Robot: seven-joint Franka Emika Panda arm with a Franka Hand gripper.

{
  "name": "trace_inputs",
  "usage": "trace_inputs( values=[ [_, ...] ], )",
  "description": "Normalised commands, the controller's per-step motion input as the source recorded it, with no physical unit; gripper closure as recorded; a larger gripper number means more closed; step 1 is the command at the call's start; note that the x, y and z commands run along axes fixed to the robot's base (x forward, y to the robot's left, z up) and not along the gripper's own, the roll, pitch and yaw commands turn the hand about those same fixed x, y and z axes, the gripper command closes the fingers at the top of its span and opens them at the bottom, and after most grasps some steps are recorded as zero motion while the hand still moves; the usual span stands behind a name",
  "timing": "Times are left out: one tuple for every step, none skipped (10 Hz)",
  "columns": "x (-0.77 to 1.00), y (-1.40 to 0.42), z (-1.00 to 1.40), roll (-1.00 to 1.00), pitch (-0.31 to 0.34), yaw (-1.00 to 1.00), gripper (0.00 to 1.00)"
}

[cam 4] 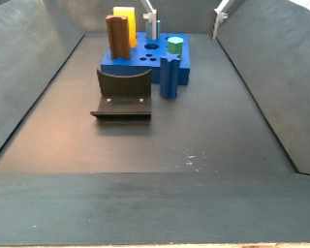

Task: Pick up the star object. Move up. Move to above the board. Insert the star object.
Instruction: Pick up the star object.

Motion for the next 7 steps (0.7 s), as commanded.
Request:
trace_inputs(
  values=[
    [0.12, -0.04, -0.27, 0.06, -0.009, 0.16, 0.0],
    [0.21, -0.4, -0.83, -0.04, -0.18, 0.02, 0.0],
    [0.06, -0.73, -0.75, -0.06, -0.177, 0.0, 0.0],
    [0.0, -0.93, -0.9, -0.01, -0.036, 0.01, 0.0],
    [0.0, -0.89, -0.97, 0.0, -0.08, 0.02, 0.0],
    [0.0, -0.8, -1.0, 0.0, -0.099, 0.0, 0.0],
    [0.0, -0.47, -0.97, 0.0, -0.073, 0.01, 0.0]
  ],
)
